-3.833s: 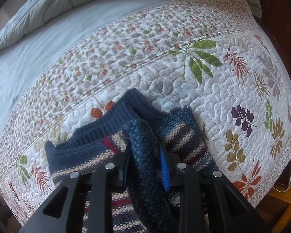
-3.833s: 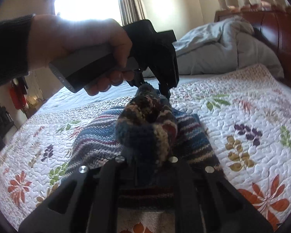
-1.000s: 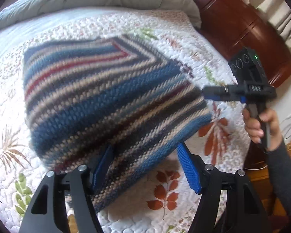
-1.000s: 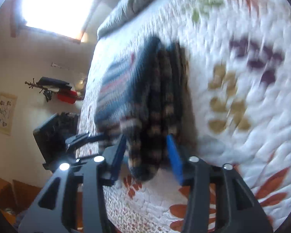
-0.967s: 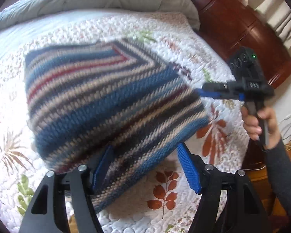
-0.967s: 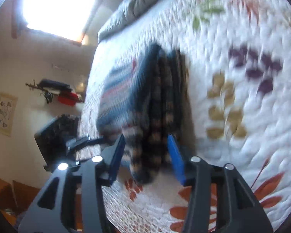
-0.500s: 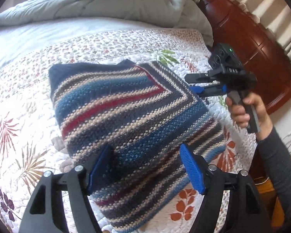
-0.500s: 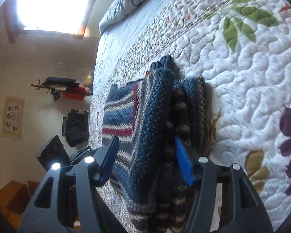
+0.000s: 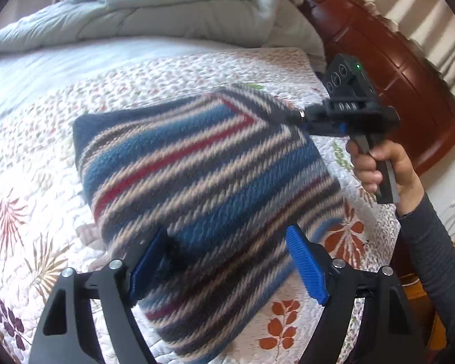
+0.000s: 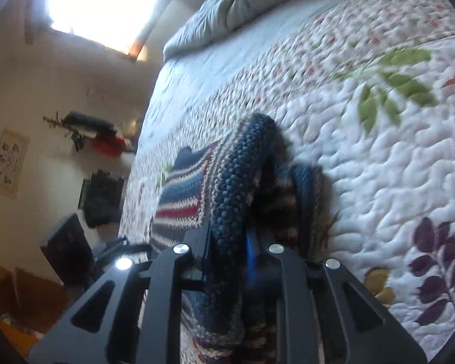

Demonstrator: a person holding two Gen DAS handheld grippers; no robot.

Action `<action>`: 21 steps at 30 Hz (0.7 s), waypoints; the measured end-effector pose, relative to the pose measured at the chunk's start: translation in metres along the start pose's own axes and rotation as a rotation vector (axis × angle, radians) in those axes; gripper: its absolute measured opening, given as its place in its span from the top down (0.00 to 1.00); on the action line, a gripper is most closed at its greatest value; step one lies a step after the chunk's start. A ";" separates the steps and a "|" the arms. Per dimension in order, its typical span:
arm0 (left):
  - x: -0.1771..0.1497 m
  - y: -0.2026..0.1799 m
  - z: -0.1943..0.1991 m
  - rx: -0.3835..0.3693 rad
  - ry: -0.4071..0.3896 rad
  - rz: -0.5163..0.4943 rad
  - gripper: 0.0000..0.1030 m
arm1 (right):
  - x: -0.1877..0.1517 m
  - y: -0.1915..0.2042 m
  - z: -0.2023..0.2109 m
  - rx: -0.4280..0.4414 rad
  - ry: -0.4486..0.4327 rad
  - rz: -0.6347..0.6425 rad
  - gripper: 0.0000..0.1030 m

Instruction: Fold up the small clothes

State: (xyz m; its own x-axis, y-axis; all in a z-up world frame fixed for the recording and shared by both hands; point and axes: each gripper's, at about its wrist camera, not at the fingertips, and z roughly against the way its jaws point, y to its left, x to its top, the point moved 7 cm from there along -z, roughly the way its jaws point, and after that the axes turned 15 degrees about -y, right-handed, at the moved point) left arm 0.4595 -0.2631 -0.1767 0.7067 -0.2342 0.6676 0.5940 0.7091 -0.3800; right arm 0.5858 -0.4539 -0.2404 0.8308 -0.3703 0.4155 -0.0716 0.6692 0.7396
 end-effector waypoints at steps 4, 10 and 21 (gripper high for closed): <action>-0.006 0.004 -0.011 0.019 0.028 0.005 0.22 | -0.019 -0.021 -0.022 -0.081 0.060 -0.009 0.83; -0.005 -0.005 -0.004 0.015 0.023 0.000 0.22 | -0.020 -0.032 -0.018 -0.115 0.010 -0.047 0.65; -0.003 0.007 0.007 0.141 -0.045 -0.050 0.21 | -0.064 0.048 0.009 -0.021 -0.054 0.117 0.59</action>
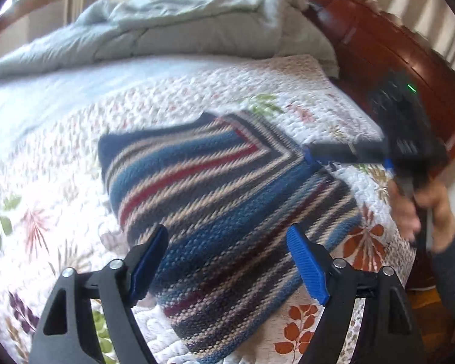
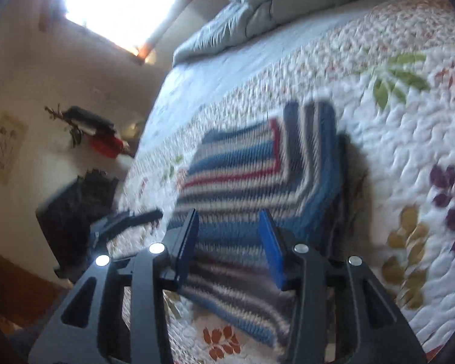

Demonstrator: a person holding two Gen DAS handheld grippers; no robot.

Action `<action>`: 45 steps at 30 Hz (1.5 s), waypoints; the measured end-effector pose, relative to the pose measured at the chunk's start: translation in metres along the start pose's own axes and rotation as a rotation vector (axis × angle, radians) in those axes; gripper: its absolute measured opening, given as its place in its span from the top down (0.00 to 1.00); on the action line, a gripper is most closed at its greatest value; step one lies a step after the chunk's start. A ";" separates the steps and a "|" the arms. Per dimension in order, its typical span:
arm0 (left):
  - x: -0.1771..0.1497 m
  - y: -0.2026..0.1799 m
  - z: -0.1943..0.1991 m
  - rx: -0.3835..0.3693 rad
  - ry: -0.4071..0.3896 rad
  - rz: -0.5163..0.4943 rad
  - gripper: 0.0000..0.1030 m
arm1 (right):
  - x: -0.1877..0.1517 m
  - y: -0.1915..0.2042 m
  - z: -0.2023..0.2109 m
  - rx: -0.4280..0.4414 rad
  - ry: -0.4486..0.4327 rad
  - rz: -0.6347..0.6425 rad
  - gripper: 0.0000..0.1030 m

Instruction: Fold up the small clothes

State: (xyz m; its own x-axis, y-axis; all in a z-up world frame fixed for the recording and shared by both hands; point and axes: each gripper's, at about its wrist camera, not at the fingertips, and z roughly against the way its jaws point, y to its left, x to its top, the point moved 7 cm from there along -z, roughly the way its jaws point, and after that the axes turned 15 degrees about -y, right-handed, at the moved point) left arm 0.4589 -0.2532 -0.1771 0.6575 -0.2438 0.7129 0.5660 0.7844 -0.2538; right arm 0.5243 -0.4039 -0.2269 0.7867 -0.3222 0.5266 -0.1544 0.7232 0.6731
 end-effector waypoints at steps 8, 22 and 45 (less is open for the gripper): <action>-0.021 -0.002 -0.015 0.061 -0.022 -0.047 0.20 | -0.034 -0.049 -0.009 -0.119 0.005 -0.050 1.00; -0.046 -0.015 0.021 0.185 -0.089 -0.099 0.20 | -0.058 -0.029 0.033 -0.219 -0.058 0.072 0.80; -0.025 0.110 0.045 -0.141 -0.035 0.575 0.14 | 0.004 -0.062 0.043 -0.253 0.020 -0.167 0.10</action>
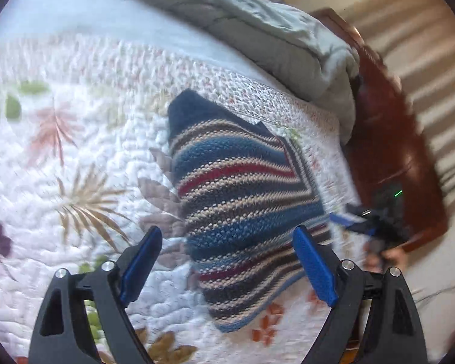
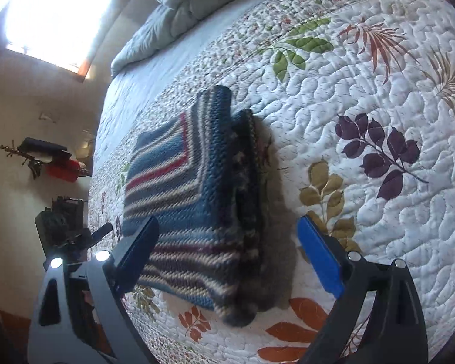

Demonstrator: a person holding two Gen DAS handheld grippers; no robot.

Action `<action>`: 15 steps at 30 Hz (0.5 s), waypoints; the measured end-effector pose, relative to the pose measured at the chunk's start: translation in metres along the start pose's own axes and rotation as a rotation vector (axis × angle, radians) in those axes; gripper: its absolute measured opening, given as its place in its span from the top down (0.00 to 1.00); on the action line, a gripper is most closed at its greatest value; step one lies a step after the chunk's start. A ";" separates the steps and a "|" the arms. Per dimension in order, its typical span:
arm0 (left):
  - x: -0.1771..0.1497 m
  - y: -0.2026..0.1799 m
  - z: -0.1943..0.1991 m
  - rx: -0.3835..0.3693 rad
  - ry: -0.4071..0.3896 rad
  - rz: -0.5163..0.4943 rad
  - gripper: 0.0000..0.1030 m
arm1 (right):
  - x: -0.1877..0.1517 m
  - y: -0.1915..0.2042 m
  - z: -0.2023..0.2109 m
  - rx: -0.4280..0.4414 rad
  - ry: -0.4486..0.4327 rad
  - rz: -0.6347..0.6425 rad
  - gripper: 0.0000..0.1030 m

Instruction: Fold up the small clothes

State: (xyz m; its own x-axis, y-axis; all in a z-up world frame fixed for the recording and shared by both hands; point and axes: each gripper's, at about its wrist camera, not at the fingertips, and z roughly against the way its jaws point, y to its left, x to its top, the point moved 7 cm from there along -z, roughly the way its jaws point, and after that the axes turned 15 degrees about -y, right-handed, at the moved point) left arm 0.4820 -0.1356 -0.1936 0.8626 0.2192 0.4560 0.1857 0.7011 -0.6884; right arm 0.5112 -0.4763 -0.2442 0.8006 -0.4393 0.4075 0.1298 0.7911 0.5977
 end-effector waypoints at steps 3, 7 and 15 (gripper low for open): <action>0.007 0.010 -0.011 -0.021 0.032 0.061 0.14 | 0.003 0.007 -0.017 0.025 0.039 0.005 0.10; 0.014 0.015 -0.035 -0.072 0.101 0.116 0.13 | 0.007 0.009 -0.046 0.060 0.101 -0.047 0.10; 0.008 0.018 -0.070 -0.090 0.179 0.134 0.12 | 0.008 0.000 -0.063 0.066 0.145 -0.087 0.10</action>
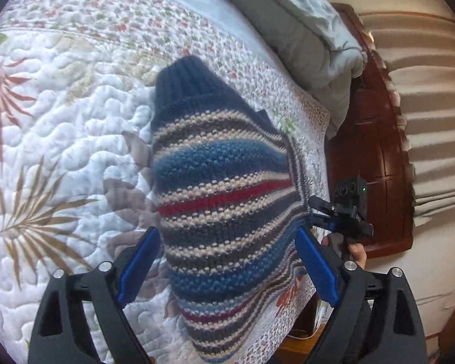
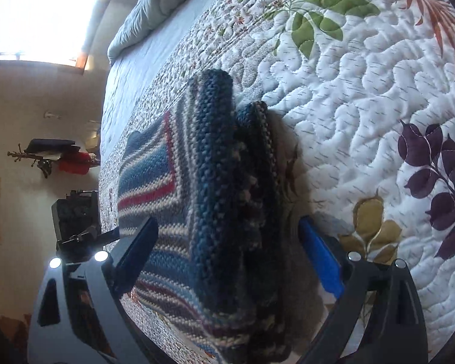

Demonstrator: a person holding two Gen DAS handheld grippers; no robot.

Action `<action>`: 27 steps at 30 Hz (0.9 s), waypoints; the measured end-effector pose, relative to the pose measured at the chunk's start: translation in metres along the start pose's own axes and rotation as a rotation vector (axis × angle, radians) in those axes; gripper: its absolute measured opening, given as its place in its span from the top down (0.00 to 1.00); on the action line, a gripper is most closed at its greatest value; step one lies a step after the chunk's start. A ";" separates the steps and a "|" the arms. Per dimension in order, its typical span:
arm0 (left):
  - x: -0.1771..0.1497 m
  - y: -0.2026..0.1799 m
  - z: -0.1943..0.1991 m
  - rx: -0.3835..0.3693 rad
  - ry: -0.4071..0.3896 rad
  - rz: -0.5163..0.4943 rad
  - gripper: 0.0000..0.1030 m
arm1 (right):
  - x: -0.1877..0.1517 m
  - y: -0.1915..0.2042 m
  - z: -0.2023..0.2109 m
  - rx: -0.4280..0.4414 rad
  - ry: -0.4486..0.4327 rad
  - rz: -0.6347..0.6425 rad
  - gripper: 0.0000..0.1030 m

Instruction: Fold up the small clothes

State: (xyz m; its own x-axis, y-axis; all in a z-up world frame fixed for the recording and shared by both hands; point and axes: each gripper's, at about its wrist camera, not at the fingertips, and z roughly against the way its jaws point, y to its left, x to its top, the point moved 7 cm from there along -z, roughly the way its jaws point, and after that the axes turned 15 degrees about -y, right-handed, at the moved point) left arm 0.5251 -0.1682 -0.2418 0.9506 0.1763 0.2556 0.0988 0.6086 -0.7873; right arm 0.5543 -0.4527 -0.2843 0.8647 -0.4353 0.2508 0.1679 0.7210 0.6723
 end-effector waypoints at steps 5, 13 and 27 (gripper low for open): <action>-0.002 0.003 -0.016 0.009 0.037 0.009 0.11 | 0.001 -0.011 0.001 0.044 0.008 -0.038 0.10; 0.009 0.007 -0.018 0.002 0.002 0.036 0.10 | 0.021 -0.008 0.016 0.001 -0.063 0.017 0.10; 0.024 0.014 -0.024 0.059 -0.029 0.055 0.10 | 0.047 0.042 -0.010 0.032 -0.123 0.153 0.52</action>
State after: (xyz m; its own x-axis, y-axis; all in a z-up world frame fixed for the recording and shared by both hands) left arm 0.5559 -0.1736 -0.2604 0.9451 0.2328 0.2294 0.0281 0.6413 -0.7667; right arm 0.6070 -0.4375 -0.2517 0.8143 -0.3856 0.4339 0.0217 0.7673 0.6410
